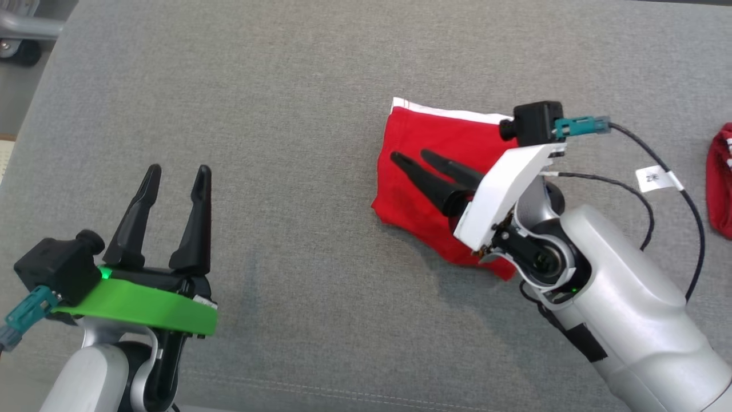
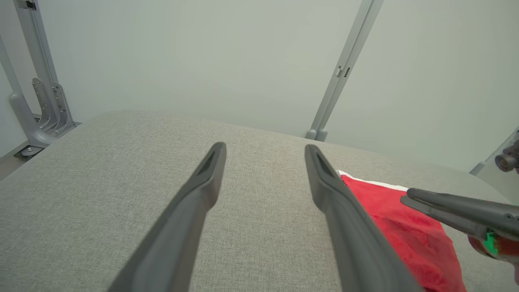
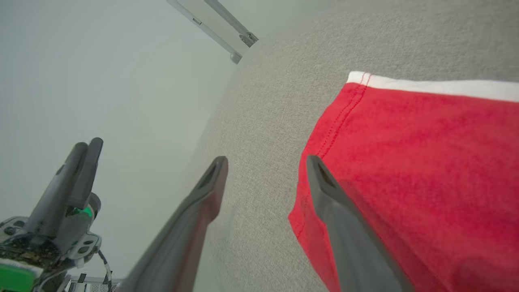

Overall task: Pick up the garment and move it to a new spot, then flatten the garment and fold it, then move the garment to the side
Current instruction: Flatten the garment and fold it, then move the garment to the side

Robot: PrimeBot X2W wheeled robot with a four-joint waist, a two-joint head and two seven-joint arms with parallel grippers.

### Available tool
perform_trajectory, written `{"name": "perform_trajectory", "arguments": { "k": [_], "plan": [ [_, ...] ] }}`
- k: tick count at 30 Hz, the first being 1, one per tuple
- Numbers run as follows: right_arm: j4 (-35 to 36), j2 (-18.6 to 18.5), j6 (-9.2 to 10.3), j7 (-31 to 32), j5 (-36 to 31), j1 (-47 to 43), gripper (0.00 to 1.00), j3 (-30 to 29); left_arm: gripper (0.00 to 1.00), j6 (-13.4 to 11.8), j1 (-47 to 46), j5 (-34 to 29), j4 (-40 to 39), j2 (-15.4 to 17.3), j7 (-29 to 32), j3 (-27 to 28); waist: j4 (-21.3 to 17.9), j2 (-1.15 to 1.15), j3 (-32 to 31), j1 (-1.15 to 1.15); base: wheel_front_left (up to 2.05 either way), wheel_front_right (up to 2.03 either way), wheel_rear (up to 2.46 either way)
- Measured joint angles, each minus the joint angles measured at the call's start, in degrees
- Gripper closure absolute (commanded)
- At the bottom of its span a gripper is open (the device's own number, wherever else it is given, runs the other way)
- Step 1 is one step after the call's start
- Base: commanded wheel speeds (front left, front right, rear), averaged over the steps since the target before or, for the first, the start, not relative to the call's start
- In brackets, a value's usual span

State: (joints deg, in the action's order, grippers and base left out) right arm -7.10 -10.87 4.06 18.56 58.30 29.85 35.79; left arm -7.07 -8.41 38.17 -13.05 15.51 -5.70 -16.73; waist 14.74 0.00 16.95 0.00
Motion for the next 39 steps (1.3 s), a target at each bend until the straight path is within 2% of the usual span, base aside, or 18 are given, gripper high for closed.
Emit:
{"name": "perform_trajectory", "arguments": {
  "k": [4,10,14,27,32,33,34,35,39],
  "plan": [
    [1.35,-0.89,0.01,-3.04,0.12,-0.01,0.00,-3.53,0.00,0.00,1.49,-0.04,0.10,0.41,-0.02,0.76,-1.29,0.00,-0.57,0.00,0.00,0.00,0.00],
    [0.87,-7.26,0.82,-4.50,-0.38,-4.03,0.00,-7.65,0.00,0.00,2.58,-0.04,-0.65,0.56,-0.40,1.69,-3.35,0.00,-1.52,0.00,0.00,0.00,0.00],
    [-0.68,-9.14,1.70,-5.00,-0.15,-8.66,0.00,-9.39,0.00,-0.01,2.78,-0.04,-1.18,0.46,-0.10,1.23,-4.06,0.00,-1.65,0.00,0.00,0.00,0.00],
    [-4.37,-8.66,2.09,-5.65,1.86,-10.40,0.00,-10.69,0.00,-0.01,2.64,-0.65,-2.77,0.32,0.94,-0.38,-1.74,0.00,0.98,0.00,0.00,0.00,0.00],
    [-6.58,-8.03,1.13,-3.78,1.87,-10.10,0.00,-8.09,0.00,-0.01,2.62,-0.66,-1.98,0.05,0.94,-0.74,0.06,0.00,1.21,0.00,0.00,0.00,0.00],
    [-6.97,-7.77,0.79,-3.25,1.89,-9.77,0.42,-7.53,0.00,-0.01,2.62,-0.68,-1.76,0.03,0.94,-0.74,0.36,0.00,1.16,0.00,0.00,0.00,0.00],
    [-7.25,-7.40,0.33,-2.67,2.08,-9.29,0.68,-7.00,0.00,0.00,2.62,-0.73,-1.47,0.02,0.94,-0.67,0.59,0.00,1.05,0.00,0.00,0.00,0.00],
    [-7.40,-7.09,-0.21,-2.15,2.24,-8.83,1.00,-6.44,0.00,-0.01,2.64,-0.73,-1.10,0.02,0.94,-0.59,0.74,0.00,0.85,0.00,0.00,0.00,0.00],
    [-7.39,-6.36,-2.08,-0.15,2.30,-7.84,1.00,-4.49,0.00,-0.01,2.83,-0.73,-0.24,0.07,0.92,0.37,0.73,0.00,-0.13,0.00,0.00,0.00,0.00]
  ]
}}
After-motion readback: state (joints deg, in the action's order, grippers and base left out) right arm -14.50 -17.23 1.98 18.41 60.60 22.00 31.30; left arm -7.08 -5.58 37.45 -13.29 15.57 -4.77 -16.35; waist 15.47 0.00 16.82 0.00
